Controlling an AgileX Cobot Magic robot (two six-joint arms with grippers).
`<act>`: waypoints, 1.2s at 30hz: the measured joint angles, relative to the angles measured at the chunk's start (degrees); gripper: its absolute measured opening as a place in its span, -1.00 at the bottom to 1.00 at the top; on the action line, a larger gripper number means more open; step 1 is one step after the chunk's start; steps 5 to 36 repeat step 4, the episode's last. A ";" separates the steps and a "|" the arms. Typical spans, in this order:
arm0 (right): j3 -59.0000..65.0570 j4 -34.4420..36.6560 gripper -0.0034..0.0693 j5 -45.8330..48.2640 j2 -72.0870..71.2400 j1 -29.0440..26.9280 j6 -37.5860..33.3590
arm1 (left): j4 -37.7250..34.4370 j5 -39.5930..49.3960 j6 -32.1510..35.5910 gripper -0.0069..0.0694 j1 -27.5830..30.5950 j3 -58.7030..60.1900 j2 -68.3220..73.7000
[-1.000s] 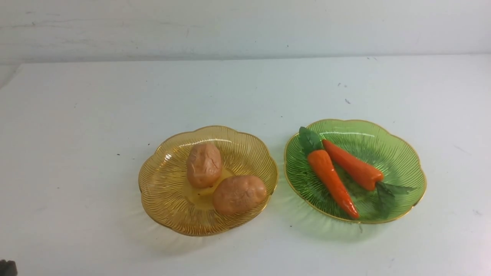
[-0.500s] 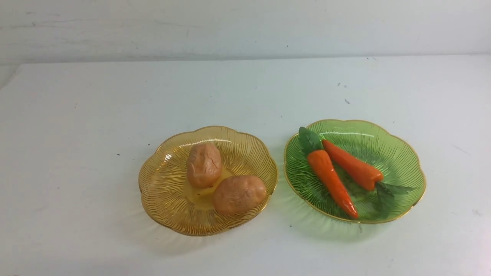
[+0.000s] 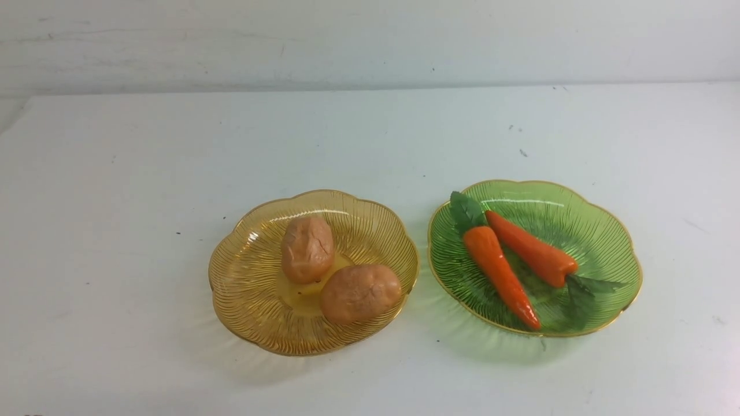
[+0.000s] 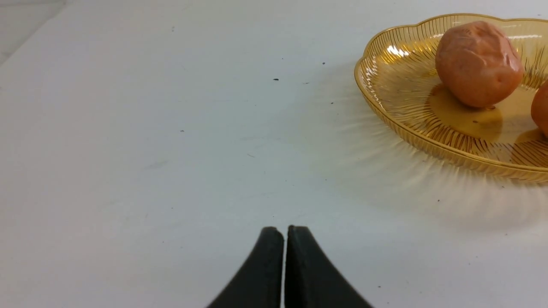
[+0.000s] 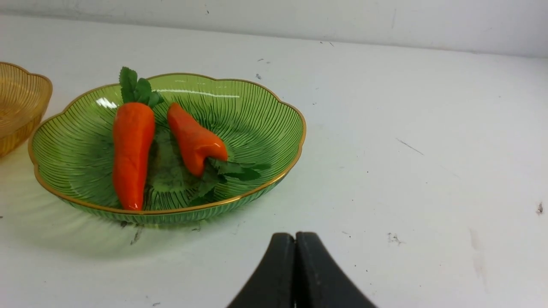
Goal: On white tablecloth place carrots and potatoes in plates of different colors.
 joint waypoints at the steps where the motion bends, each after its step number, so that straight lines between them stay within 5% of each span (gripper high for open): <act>1: 0.00 0.00 -0.95 0.00 0.00 0.00 0.00 | 0.00 0.00 0.00 -0.83 0.00 0.00 0.00; 36: 0.00 0.00 -0.95 0.00 0.00 0.00 0.00 | 0.00 0.00 0.00 -0.83 0.00 0.00 0.00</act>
